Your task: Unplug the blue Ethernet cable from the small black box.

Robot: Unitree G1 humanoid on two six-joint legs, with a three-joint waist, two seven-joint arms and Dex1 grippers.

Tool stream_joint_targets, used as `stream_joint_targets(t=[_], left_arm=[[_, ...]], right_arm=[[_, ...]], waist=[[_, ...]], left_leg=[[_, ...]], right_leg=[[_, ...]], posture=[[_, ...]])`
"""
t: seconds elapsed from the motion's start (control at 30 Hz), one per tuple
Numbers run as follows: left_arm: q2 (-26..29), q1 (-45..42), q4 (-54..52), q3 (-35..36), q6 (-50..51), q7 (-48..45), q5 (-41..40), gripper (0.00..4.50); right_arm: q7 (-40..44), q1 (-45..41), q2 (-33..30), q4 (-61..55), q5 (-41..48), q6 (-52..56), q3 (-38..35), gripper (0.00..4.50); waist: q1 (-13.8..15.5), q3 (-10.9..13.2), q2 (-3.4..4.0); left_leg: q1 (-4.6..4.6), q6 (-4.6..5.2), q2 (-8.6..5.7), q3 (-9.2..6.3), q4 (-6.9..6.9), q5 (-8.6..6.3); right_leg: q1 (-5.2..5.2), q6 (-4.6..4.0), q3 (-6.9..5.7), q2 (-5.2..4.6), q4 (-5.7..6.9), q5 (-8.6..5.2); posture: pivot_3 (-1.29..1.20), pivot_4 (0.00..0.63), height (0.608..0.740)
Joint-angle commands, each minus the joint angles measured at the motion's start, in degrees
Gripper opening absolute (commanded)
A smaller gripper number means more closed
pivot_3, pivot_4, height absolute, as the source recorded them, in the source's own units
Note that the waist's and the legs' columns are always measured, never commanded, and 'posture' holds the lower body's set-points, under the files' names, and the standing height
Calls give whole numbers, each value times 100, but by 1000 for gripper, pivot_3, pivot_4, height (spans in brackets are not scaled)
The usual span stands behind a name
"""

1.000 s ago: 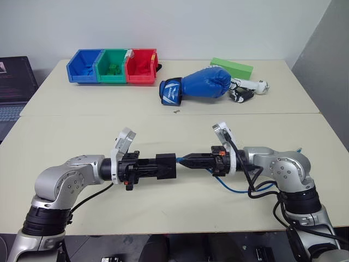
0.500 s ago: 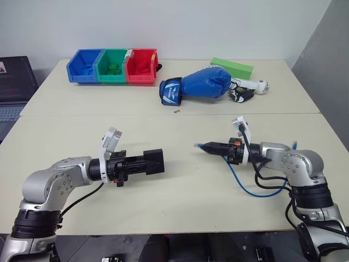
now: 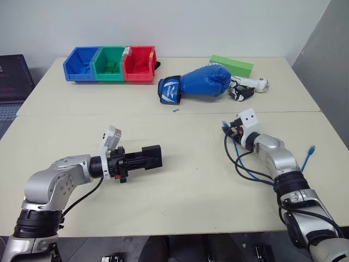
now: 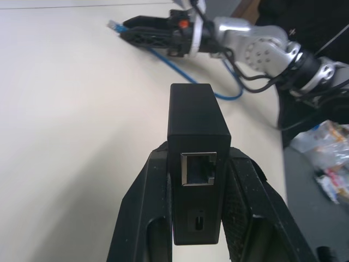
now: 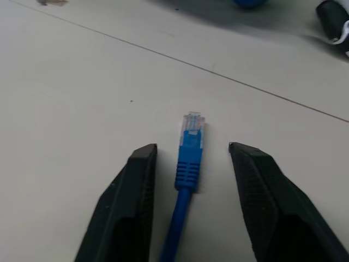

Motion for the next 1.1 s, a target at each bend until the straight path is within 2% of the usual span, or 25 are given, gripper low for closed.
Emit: stream_joint_targets(t=[0.03, 0.2, 0.33, 0.47, 0.63, 0.8, 0.83, 0.9, 1.1], left_arm=[[-443, -312, 444, 270, -859, 873, 612, 778], [-952, -831, 1487, 498, -2288, 2258, 1682, 778], [-1226, -886, 2095, 552, -3413, 2854, 2304, 778], [-1432, -896, 2751, 520, -4239, 3374, 2807, 778], [-1719, -882, 3334, 568, -4617, 3701, 2952, 778], [-1758, -761, 3717, 554, -4737, 3802, 3061, 778], [-1756, -735, 3791, 582, -4708, 3836, 3046, 1338], [-1728, -648, 3857, 587, -4712, 3762, 3020, 1598], [-1683, -509, 3712, 694, -4653, 3671, 2904, 2923]], right_arm=[[693, 242, -329, -1019, 310, 273, -193, 3154], [1514, 588, -570, -2827, 1009, 996, -125, 4251], [1547, 547, -563, -3685, 1022, 1478, 166, 4251], [1378, 322, -396, -4020, 936, 1913, 406, 4251], [1472, 18, -315, -4217, 1106, 2508, 557, 4251], [1586, -77, -315, -4291, 1231, 2754, 552, 4251], [1594, -83, -320, -4294, 1233, 2769, 552, 4266], [1610, -79, -337, -4302, 1230, 2788, 540, 4266], [1616, -79, -368, -4276, 1173, 2770, 543, 4266]], waist=[[52, 0, 2], [92, 0, 2], [48, -1, 2], [65, -1, 2], [99, -2, -1], [99, -5, -3], [98, -5, -3], [91, -6, -2], [39, -8, 2]], left_leg=[[1, 1, -3, -2, 1, 0], [1, 19, 0, -4, 8, -9], [4, 15, 3, -6, 5, -7], [1, 2, -2, -7, 9, 0], [-2, 2, -9, -8, 16, 1], [-1, 2, -9, -11, 16, 1], [1, 2, -9, -11, 17, 1], [4, 4, -9, -10, 17, 2], [11, 9, -6, -9, 14, 0]], right_leg=[[2, 0, -2, -3, 3, 0], [2, 0, -4, -1, 5, 0], [1, 0, -2, -2, 5, 1], [0, 0, -5, -7, 6, 1], [1, 1, -8, -10, 8, 1], [3, 1, -11, -10, 9, 1], [3, 1, -10, -10, 14, 1], [4, 1, -10, -10, 17, 1], [4, 1, -7, -9, 24, 1]], posture=[[0, 150, 740], [0, 150, 740], [0, 150, 740], [0, 150, 740], [0, 150, 740], [0, 150, 740], [0, 150, 740], [0, 150, 740], [0, 150, 740]])
